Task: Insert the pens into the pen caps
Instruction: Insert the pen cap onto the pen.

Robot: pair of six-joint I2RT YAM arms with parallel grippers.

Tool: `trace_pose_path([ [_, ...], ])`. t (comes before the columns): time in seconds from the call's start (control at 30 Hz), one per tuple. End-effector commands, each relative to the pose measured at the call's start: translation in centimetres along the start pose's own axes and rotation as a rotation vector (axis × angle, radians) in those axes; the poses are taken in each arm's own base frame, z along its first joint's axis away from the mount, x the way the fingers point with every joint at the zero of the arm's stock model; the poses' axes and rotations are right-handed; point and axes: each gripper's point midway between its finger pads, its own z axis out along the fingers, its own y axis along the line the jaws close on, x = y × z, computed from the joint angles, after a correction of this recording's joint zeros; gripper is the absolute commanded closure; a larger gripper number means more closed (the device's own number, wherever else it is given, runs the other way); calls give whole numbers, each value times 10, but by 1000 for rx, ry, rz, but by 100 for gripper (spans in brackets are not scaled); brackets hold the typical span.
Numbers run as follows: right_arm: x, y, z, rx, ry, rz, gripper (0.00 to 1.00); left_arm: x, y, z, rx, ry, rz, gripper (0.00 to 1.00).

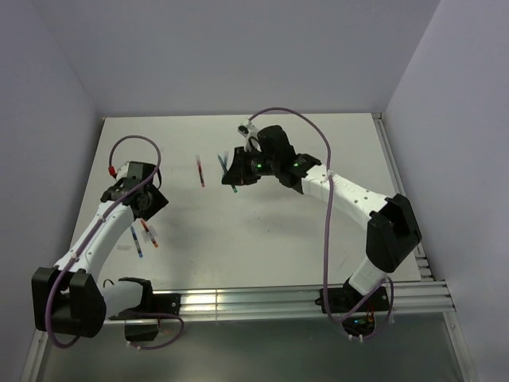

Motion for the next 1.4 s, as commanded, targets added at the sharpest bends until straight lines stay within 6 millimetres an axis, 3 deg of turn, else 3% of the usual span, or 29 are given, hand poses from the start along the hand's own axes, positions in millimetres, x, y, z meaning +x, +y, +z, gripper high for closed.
trace_pose_path([
  [0.0, -9, 4, 8, -39, -8, -21, 100, 0, 13, 8, -46, 9, 11, 54],
  [0.17, -2, 0, 19, -52, 28, 3, 100, 11, 22, 26, -67, 61, 16, 55],
  [0.5, 3, -9, 20, -22, 35, 1, 100, 21, 40, 53, -127, 130, -5, 57],
  [1.37, 7, -19, 25, 5, 46, 1, 100, 22, 52, 57, -186, 169, -10, 59],
])
